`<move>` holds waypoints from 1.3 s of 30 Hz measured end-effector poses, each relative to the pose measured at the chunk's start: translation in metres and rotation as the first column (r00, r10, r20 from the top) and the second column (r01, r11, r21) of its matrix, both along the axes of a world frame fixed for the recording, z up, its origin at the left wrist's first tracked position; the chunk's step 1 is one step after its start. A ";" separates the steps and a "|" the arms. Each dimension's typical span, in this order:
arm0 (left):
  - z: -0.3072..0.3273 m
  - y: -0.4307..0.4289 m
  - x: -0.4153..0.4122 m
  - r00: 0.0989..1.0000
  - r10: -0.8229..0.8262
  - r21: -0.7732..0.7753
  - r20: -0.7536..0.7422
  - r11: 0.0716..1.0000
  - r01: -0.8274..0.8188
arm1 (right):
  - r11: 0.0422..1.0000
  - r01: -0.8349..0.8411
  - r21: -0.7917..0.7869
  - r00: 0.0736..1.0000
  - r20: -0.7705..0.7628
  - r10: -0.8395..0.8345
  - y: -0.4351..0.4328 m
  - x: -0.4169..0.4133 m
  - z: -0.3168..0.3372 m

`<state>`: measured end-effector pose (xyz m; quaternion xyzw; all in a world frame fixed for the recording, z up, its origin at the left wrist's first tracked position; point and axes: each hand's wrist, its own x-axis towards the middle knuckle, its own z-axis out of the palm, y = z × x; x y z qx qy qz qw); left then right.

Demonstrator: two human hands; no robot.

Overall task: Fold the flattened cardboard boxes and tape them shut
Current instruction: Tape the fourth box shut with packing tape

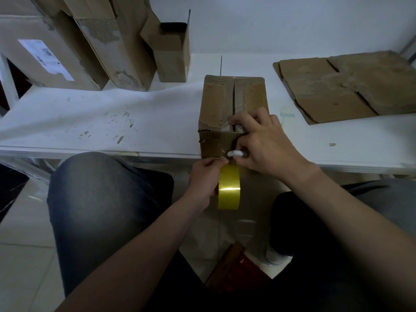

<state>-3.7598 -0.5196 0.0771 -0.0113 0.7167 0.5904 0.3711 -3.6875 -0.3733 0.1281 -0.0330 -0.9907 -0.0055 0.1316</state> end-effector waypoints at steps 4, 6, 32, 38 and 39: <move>-0.001 -0.002 -0.003 1.000 -0.007 -0.015 -0.024 1.000 0.006 | 0.998 -0.056 -0.029 0.997 0.051 0.057 0.006 0.002 0.007; -0.004 -0.003 -0.004 0.998 -0.014 -0.045 -0.056 0.999 0.012 | 0.995 -0.086 -0.043 0.992 0.086 0.089 0.010 0.004 0.009; 0.088 -0.002 -0.074 0.822 -0.142 -0.235 -0.551 0.972 0.011 | 0.593 0.104 -0.799 0.945 -0.106 -0.309 0.023 0.007 0.017; 0.088 0.034 -0.114 0.778 -0.142 -0.199 -0.612 0.980 0.023 | 0.523 0.071 -0.849 0.919 -0.148 -0.365 0.051 -0.028 0.022; 0.087 0.040 -0.121 0.775 -0.142 -0.195 -0.616 0.981 0.024 | 0.525 0.082 -0.847 0.919 -0.139 -0.368 0.056 -0.036 0.022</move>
